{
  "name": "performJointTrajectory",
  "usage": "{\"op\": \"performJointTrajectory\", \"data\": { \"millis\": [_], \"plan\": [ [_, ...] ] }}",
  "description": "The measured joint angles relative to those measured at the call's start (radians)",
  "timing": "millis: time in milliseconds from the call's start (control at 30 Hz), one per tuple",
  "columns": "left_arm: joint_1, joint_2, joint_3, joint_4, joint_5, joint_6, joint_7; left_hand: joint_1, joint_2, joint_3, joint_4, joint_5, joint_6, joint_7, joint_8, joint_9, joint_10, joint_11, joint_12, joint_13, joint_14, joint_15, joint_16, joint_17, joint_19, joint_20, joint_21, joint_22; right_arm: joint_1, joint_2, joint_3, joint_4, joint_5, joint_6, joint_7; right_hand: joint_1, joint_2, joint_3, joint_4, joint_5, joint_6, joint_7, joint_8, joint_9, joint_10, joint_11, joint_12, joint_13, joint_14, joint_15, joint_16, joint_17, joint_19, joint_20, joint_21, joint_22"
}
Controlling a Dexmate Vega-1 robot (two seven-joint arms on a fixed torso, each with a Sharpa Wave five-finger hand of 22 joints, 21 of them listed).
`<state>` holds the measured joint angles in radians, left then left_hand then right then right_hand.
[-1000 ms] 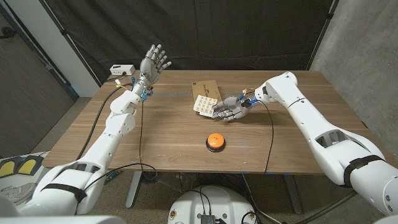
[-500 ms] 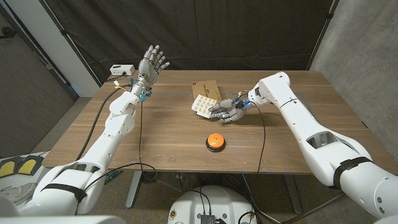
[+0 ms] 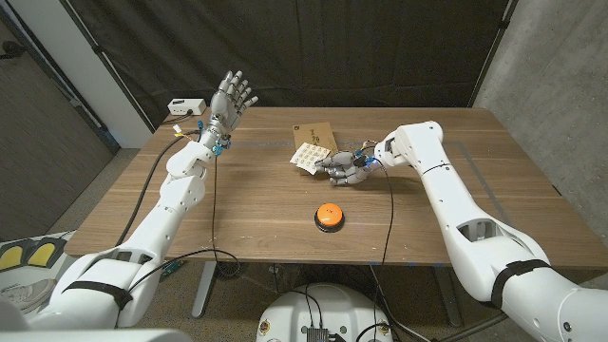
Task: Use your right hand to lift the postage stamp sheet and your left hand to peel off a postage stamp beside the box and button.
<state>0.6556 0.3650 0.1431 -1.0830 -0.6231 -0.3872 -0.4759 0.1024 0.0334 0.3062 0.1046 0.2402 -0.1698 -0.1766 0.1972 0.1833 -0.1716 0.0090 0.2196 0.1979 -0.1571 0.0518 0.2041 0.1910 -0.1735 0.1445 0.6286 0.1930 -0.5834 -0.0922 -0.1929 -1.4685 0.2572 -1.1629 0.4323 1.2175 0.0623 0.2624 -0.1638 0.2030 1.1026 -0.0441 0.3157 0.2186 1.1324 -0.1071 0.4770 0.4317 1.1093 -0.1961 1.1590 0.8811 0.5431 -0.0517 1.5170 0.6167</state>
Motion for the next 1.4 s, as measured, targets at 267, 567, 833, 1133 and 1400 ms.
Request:
{"op": "performJointTrajectory", "data": {
  "millis": [267, 567, 833, 1133, 1400],
  "plan": [
    [-0.014, 0.000, 0.014, 0.005, 0.011, 0.010, -0.002, 0.000, 0.000, 0.000, 0.000, 0.000, 0.000, 0.000, 0.000, 0.000, 0.000, 0.000, 0.000, 0.000, 0.000, 0.000, 0.000, 0.000, 0.000, 0.000, -0.004, 0.000, -0.081, 0.012, 0.059, -0.047, 0.033, 0.173, -0.022, -0.015, -0.015, 0.008, 0.008, 0.040, 0.002, 0.002, 0.012, 0.000, 0.000, 0.000, 0.041, 0.054, 0.000, 0.000, 0.003, 0.062, -0.028, 0.001, 0.000, -0.044],
    [-0.017, 0.010, 0.030, -0.010, 0.056, 0.005, 0.037, 0.113, -0.018, 0.020, -0.079, -0.003, 0.067, -0.014, 0.054, 0.005, 0.050, 0.005, 0.017, 0.000, 0.045, 0.003, 0.000, 0.000, 0.000, 0.000, -0.012, 0.000, -0.169, 0.013, 0.104, -0.091, 0.051, 0.421, -0.055, -0.033, -0.023, 0.023, 0.011, 0.078, 0.002, 0.002, 0.018, 0.000, 0.000, 0.000, 0.071, 0.103, 0.000, 0.000, 0.003, 0.114, -0.048, 0.002, 0.000, -0.082],
    [0.005, 0.049, 0.053, -0.073, 0.166, -0.015, 0.150, 0.284, -0.015, 0.068, -0.190, -0.039, 0.375, 0.009, 0.151, 0.019, 0.183, -0.008, 0.079, 0.031, 0.109, -0.009, 0.023, 0.020, 0.000, 0.000, -0.026, 0.010, -0.223, 0.016, 0.128, -0.076, 0.070, 0.686, -0.088, -0.039, -0.029, 0.037, 0.010, 0.100, 0.002, 0.002, 0.019, 0.001, 0.000, 0.000, 0.090, 0.137, 0.000, 0.000, -0.006, 0.139, -0.058, 0.005, 0.008, -0.100],
    [0.019, 0.112, 0.097, -0.156, 0.359, -0.026, 0.302, 0.441, -0.066, 0.092, -0.272, -0.039, 0.418, -0.036, 0.167, 0.023, 0.166, -0.036, 0.081, 0.052, 0.087, 0.013, 0.017, 0.026, 0.000, 0.036, -0.042, 0.009, -0.249, 0.003, 0.118, -0.047, 0.064, 0.894, -0.121, -0.045, -0.034, 0.046, 0.009, 0.122, 0.002, 0.002, 0.025, 0.001, 0.000, 0.000, 0.111, 0.167, -0.002, 0.002, -0.013, 0.171, -0.058, 0.005, 0.023, -0.116],
    [-0.001, 0.181, 0.162, -0.224, 0.494, -0.037, 0.380, 0.505, -0.115, 0.086, -0.279, -0.023, 0.420, -0.038, 0.167, 0.027, 0.135, -0.050, 0.065, 0.060, 0.046, 0.032, 0.009, 0.030, -0.001, 0.046, -0.058, 0.007, -0.264, -0.026, 0.089, -0.041, 0.029, 1.051, -0.168, -0.051, -0.040, 0.057, 0.007, 0.138, 0.016, 0.020, 0.024, 0.002, 0.105, -0.010, 0.130, 0.193, -0.038, 0.005, -0.017, 0.195, -0.062, 0.002, 0.028, -0.130]
  ]
}}
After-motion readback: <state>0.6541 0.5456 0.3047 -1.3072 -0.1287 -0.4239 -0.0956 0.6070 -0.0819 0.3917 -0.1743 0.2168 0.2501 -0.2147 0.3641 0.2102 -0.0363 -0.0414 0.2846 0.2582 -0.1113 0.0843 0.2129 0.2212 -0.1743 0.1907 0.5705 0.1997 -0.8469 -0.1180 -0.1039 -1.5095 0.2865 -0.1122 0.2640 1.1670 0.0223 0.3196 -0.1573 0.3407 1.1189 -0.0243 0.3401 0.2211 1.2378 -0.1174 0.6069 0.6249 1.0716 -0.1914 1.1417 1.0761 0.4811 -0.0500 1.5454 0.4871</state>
